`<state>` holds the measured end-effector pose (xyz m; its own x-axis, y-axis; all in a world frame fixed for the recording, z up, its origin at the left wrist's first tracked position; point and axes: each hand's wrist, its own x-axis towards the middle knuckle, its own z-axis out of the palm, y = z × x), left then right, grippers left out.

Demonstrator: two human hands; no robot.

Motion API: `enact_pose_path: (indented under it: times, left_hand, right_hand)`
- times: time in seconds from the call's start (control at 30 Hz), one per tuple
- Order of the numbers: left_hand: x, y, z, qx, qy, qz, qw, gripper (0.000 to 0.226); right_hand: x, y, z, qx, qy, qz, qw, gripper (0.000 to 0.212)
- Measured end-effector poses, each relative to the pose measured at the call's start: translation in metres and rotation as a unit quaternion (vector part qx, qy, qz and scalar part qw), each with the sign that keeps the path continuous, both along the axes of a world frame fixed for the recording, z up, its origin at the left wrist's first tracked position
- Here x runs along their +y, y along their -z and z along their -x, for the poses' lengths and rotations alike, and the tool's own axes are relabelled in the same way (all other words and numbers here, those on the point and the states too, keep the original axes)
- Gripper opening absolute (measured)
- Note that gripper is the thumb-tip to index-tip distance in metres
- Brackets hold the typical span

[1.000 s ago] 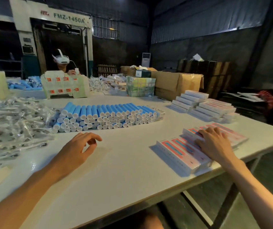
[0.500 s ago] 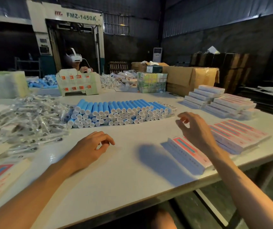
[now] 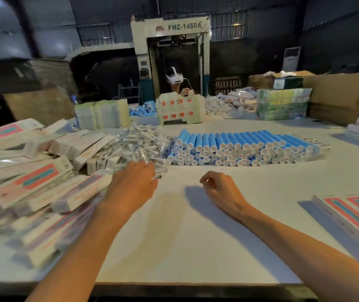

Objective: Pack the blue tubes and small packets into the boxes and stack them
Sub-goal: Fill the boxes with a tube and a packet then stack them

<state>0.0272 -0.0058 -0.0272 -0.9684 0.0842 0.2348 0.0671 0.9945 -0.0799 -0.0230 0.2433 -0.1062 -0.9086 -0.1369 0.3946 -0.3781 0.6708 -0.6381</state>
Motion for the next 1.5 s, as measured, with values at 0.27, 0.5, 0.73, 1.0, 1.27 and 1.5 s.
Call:
enact_pose_path:
  times: [0.27, 0.5, 0.73, 1.0, 1.27, 1.5]
  left_hand:
    - [-0.056, 0.032, -0.024, -0.141, -0.196, 0.099, 0.965, 0.062]
    - [-0.059, 0.035, -0.016, -0.125, -0.158, 0.054, 0.978, 0.067]
    - [-0.031, 0.02, -0.01, -0.008, -0.069, -0.153, 0.986, 0.043]
    - [0.025, -0.007, 0.033, -0.013, 0.033, -0.693, 0.72, 0.044]
    - [0.031, 0.036, 0.079, -0.02, 0.08, -0.821, 0.565, 0.063]
    - [0.021, 0.058, 0.086, 0.008, 0.083, -0.82, 0.567, 0.032]
  right_hand:
    - [0.002, 0.002, 0.004, -0.025, -0.016, 0.018, 0.999, 0.02]
    - [0.003, 0.003, 0.003, -0.023, -0.034, 0.007, 0.999, 0.021]
    - [0.002, 0.005, 0.006, -0.023, -0.035, 0.017, 0.999, 0.022]
    - [0.003, 0.005, 0.006, -0.019, -0.035, 0.038, 0.998, 0.022]
    - [-0.021, -0.058, 0.065, 0.022, 0.037, 0.009, 0.999, 0.02]
    - [-0.085, -0.115, 0.176, -0.036, 0.1, -0.123, 0.987, 0.039]
